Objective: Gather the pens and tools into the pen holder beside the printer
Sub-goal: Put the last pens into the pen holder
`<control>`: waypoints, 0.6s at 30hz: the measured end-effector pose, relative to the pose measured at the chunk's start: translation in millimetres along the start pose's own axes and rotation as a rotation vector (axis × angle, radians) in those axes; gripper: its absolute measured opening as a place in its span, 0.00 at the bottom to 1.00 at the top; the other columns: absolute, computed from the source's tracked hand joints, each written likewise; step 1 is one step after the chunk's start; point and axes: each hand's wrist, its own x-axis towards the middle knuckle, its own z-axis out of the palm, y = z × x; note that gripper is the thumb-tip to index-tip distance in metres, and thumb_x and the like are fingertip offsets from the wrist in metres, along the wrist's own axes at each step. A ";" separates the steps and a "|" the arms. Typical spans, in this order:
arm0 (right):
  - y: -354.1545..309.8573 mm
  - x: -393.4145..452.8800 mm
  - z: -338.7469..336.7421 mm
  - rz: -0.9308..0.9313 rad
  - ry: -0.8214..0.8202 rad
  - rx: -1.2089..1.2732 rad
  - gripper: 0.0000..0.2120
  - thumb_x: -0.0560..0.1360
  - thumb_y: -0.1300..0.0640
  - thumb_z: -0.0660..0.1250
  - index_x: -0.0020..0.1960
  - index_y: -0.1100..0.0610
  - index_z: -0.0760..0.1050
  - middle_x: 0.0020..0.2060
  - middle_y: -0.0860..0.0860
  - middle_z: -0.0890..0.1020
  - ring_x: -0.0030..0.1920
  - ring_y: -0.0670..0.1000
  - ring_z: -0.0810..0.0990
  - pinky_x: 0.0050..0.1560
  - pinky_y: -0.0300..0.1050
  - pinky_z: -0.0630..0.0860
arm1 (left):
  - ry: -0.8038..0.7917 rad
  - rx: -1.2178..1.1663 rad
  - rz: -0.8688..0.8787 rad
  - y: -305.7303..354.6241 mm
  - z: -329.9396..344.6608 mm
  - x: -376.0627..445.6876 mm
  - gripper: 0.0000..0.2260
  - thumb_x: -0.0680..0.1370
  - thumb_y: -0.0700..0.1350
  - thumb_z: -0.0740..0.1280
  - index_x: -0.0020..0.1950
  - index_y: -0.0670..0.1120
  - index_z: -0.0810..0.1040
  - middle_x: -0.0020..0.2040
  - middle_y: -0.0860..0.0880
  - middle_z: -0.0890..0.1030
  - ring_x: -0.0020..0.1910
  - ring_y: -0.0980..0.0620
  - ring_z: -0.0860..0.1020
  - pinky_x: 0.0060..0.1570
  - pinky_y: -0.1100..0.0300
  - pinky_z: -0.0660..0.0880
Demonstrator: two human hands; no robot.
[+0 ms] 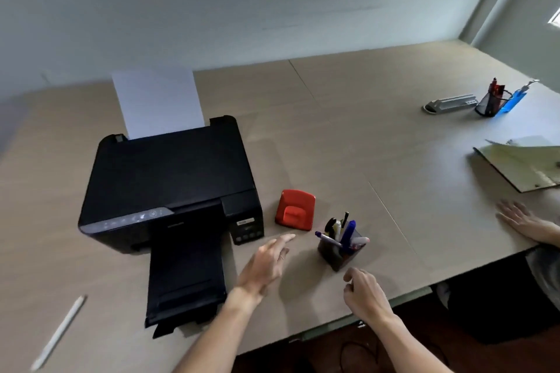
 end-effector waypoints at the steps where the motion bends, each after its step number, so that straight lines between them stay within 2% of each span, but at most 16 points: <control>1: -5.9 1.0 4.5 -0.010 -0.005 -0.006 0.12 0.70 0.62 0.58 0.51 0.55 0.75 0.51 0.55 0.79 0.51 0.59 0.78 0.49 0.49 0.75 | 0.021 -0.009 -0.029 -8.1 -6.8 -8.1 0.15 0.81 0.43 0.59 0.67 0.52 0.72 0.62 0.49 0.79 0.54 0.61 0.77 0.52 0.73 0.68; 2: -12.1 2.5 9.1 -0.019 -0.008 -0.011 0.12 0.70 0.62 0.59 0.51 0.56 0.75 0.51 0.55 0.79 0.52 0.59 0.78 0.49 0.49 0.75 | 0.050 -0.012 -0.056 -14.9 -14.4 -15.8 0.14 0.82 0.43 0.59 0.67 0.52 0.72 0.62 0.49 0.80 0.55 0.60 0.76 0.54 0.74 0.67; 4: -24.6 4.0 19.7 -0.029 -0.033 -0.015 0.11 0.70 0.60 0.59 0.51 0.57 0.76 0.51 0.56 0.79 0.52 0.60 0.79 0.49 0.49 0.75 | 0.129 -0.005 -0.109 -29.8 -31.2 -33.4 0.13 0.82 0.44 0.58 0.65 0.50 0.74 0.61 0.50 0.80 0.58 0.57 0.77 0.58 0.69 0.70; 7: -45.5 4.5 38.9 -0.066 -0.094 -0.008 0.07 0.69 0.58 0.61 0.44 0.55 0.75 0.47 0.56 0.81 0.47 0.60 0.79 0.47 0.51 0.77 | 0.270 0.054 -0.177 -60.6 -59.5 -67.8 0.11 0.82 0.46 0.57 0.61 0.49 0.75 0.55 0.52 0.80 0.55 0.56 0.77 0.58 0.60 0.74; 11: -84.7 -2.2 70.5 -0.189 -0.198 -0.043 0.06 0.69 0.56 0.62 0.45 0.54 0.76 0.45 0.53 0.80 0.46 0.57 0.78 0.45 0.49 0.76 | 0.450 0.203 -0.296 -108.5 -102.1 -130.8 0.13 0.80 0.48 0.55 0.55 0.47 0.77 0.50 0.51 0.81 0.50 0.54 0.77 0.53 0.66 0.71; 13: -105.5 -6.4 87.7 -0.254 -0.252 -0.030 0.04 0.69 0.55 0.64 0.43 0.53 0.75 0.42 0.50 0.80 0.43 0.53 0.78 0.43 0.47 0.77 | 0.528 0.256 -0.388 -126.6 -121.7 -163.0 0.12 0.79 0.46 0.56 0.53 0.46 0.78 0.47 0.50 0.80 0.48 0.52 0.77 0.51 0.67 0.69; 16: -134.7 -11.6 117.5 -0.342 -0.324 -0.019 0.07 0.67 0.51 0.68 0.41 0.52 0.74 0.38 0.48 0.79 0.40 0.51 0.76 0.42 0.48 0.77 | 0.672 0.277 -0.572 -150.4 -144.6 -206.4 0.07 0.79 0.40 0.61 0.51 0.44 0.78 0.47 0.47 0.80 0.49 0.49 0.77 0.50 0.58 0.73; 18: -149.9 -16.5 137.3 -0.380 -0.360 -0.021 0.10 0.66 0.48 0.70 0.42 0.51 0.74 0.40 0.47 0.78 0.42 0.50 0.76 0.43 0.47 0.76 | 0.760 0.297 -0.714 -165.8 -156.2 -228.5 0.06 0.78 0.37 0.63 0.52 0.43 0.77 0.48 0.45 0.79 0.48 0.45 0.77 0.48 0.51 0.76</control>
